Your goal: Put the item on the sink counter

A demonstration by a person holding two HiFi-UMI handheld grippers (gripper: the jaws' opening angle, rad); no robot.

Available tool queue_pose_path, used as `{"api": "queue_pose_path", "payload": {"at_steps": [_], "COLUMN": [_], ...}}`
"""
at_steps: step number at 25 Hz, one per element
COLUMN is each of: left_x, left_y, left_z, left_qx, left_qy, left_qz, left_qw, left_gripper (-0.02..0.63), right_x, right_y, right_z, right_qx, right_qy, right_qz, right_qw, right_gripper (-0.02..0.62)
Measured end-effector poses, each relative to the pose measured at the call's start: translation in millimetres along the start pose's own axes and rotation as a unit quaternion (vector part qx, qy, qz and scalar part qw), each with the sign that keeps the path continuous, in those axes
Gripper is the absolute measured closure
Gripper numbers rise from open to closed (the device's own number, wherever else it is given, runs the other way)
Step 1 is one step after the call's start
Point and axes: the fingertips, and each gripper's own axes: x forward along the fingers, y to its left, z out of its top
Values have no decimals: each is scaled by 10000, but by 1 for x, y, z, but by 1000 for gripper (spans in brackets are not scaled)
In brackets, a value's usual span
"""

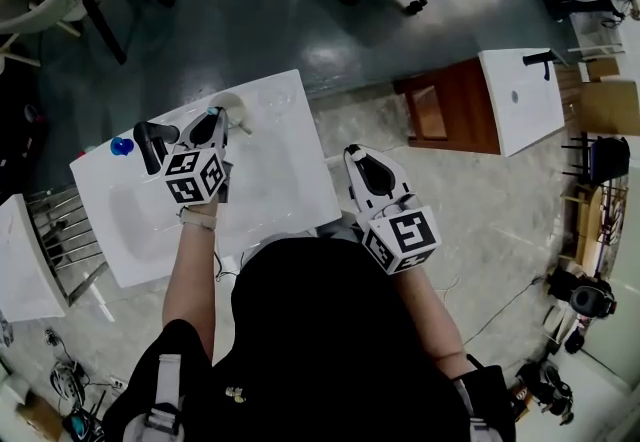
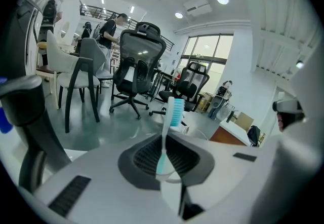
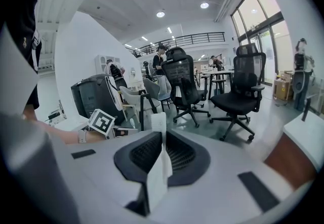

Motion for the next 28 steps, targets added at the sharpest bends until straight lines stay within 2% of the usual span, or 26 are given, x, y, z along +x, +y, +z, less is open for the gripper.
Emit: {"api": "queue_pose_path", "payload": {"at_steps": [15, 19, 24, 28], "left_x": [13, 15, 10, 0], "left_y": [22, 27, 26, 21], "left_z": [3, -2, -1, 1], "left_qx": [305, 326, 311, 302], "left_qy": [122, 241, 234, 147], "left_qz": [278, 409, 522, 556], "left_qw": [9991, 9983, 9979, 9979], "left_gripper": [545, 464, 430, 426], "right_x": [-5, -6, -5, -5], "right_y": [-2, -4, -4, -3], "right_z": [-1, -1, -1, 1], "right_qx": [39, 31, 36, 35], "right_qy": [-40, -62, -87, -127], "right_qz": [-29, 0, 82, 183], "right_qw": [10000, 10000, 9999, 9997], "right_gripper": [551, 551, 551, 551]}}
